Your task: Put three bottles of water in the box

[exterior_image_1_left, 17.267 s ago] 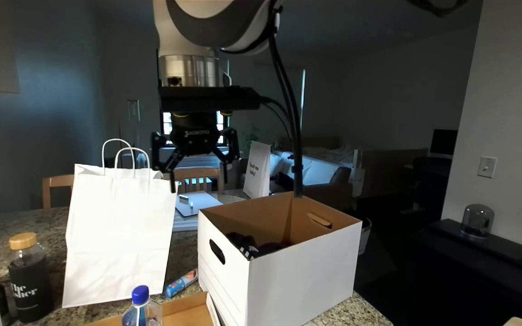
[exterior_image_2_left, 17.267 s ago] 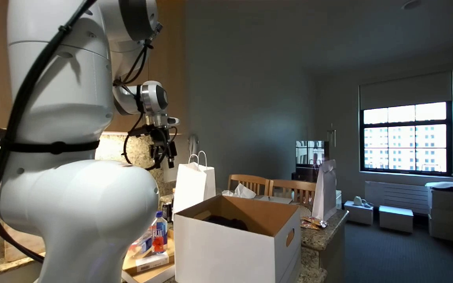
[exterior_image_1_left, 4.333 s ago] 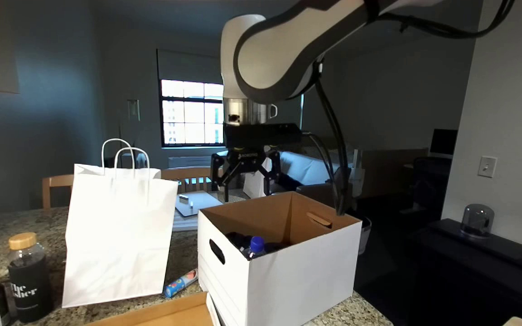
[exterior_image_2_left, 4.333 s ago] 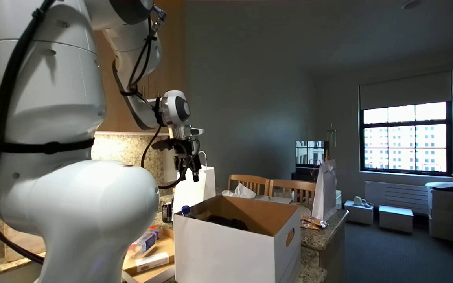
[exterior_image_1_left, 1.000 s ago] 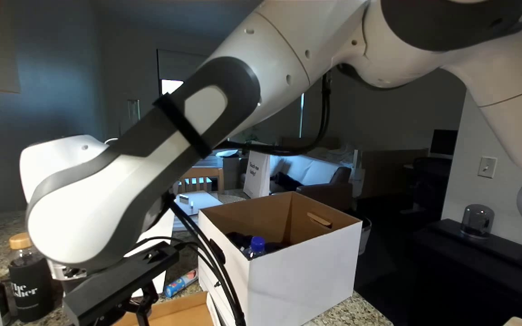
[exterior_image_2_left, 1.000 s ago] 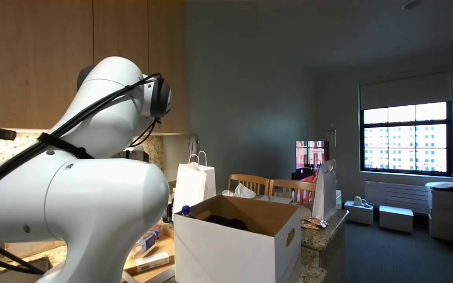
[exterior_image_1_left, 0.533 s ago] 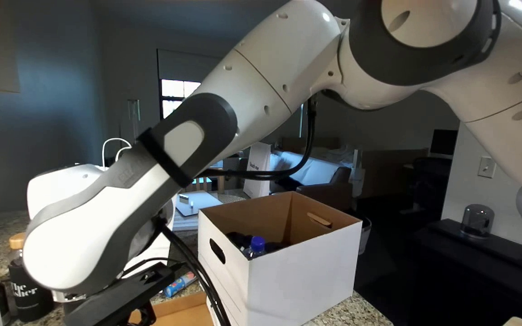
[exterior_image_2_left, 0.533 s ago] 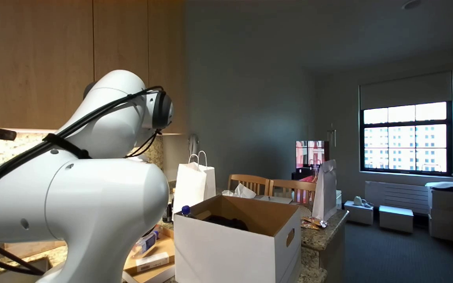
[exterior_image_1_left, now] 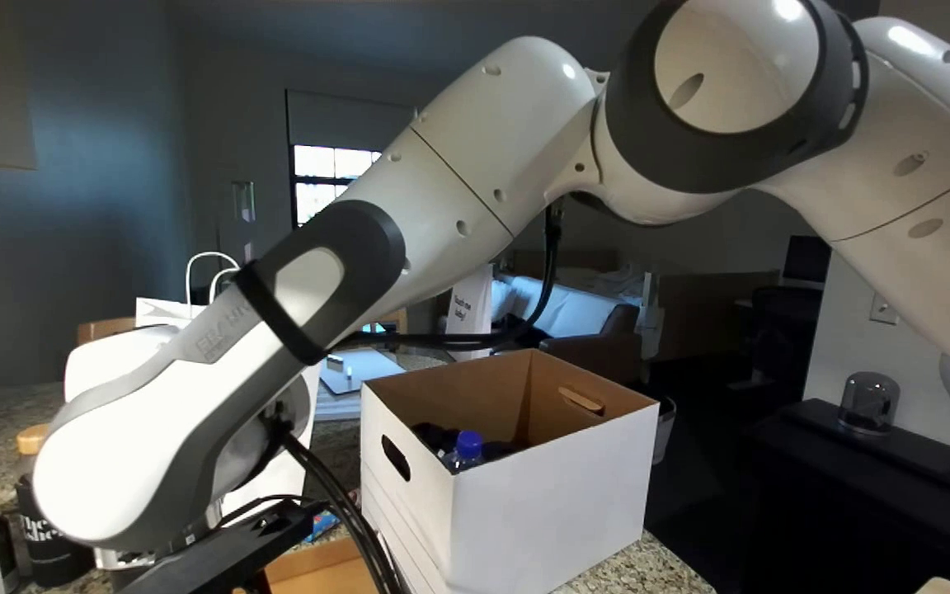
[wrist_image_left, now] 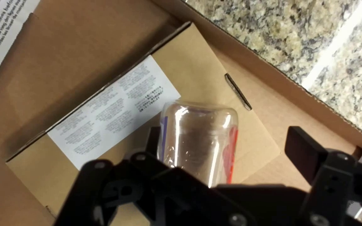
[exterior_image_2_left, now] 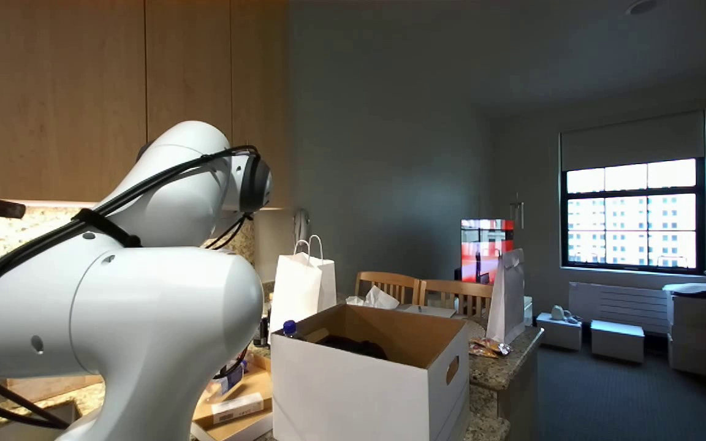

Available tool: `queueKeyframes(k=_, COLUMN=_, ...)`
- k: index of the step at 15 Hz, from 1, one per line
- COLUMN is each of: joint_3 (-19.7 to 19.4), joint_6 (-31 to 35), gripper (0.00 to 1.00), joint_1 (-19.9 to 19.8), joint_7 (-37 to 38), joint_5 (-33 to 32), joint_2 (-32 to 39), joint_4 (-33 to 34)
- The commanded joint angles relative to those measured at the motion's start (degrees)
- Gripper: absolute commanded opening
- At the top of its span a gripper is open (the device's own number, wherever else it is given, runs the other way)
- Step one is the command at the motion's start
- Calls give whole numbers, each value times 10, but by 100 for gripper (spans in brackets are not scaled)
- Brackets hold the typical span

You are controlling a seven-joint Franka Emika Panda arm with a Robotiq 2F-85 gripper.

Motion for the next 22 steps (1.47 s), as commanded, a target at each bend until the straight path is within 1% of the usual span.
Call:
queueKeyframes(k=1, joint_3=1, joint_6=-5, gripper=100, joint_1=-5, joint_7=-36, joint_5=23, joint_2=18, joint_4=8)
queueKeyframes(k=5, joint_3=-1, joint_6=-6, gripper=100, joint_1=-5, joint_7=-42, joint_5=25, joint_2=34, joint_4=13)
queueKeyframes(k=6, joint_3=-1, joint_6=-5, gripper=75, joint_1=-4, joint_7=-42, joint_5=25, joint_2=37, joint_4=14)
queueKeyframes(k=7, joint_3=-2, joint_6=-5, gripper=74, joint_1=-3, joint_7=-41, joint_5=24, joint_2=39, joint_4=16)
queueKeyframes(k=11, joint_3=-3, joint_6=-6, gripper=47, joint_1=-3, joint_7=-39, joint_5=25, joint_2=47, joint_4=25)
queueKeyframes(k=12, joint_3=-3, joint_6=-7, gripper=42, joint_1=-3, joint_7=-39, joint_5=26, joint_2=48, joint_4=27)
queueKeyframes(k=14, joint_3=-5, joint_6=-9, gripper=41, joint_1=-2, joint_7=-37, joint_5=25, joint_2=49, joint_4=31)
queueKeyframes(k=16, joint_3=-7, joint_6=-11, gripper=37, joint_1=-1, joint_7=-33, joint_5=24, joint_2=48, joint_4=33)
queueKeyframes(k=22, joint_3=-21, joint_6=-17, gripper=37, joint_1=9, joint_7=-4, joint_5=15, joint_2=-1, joint_4=9)
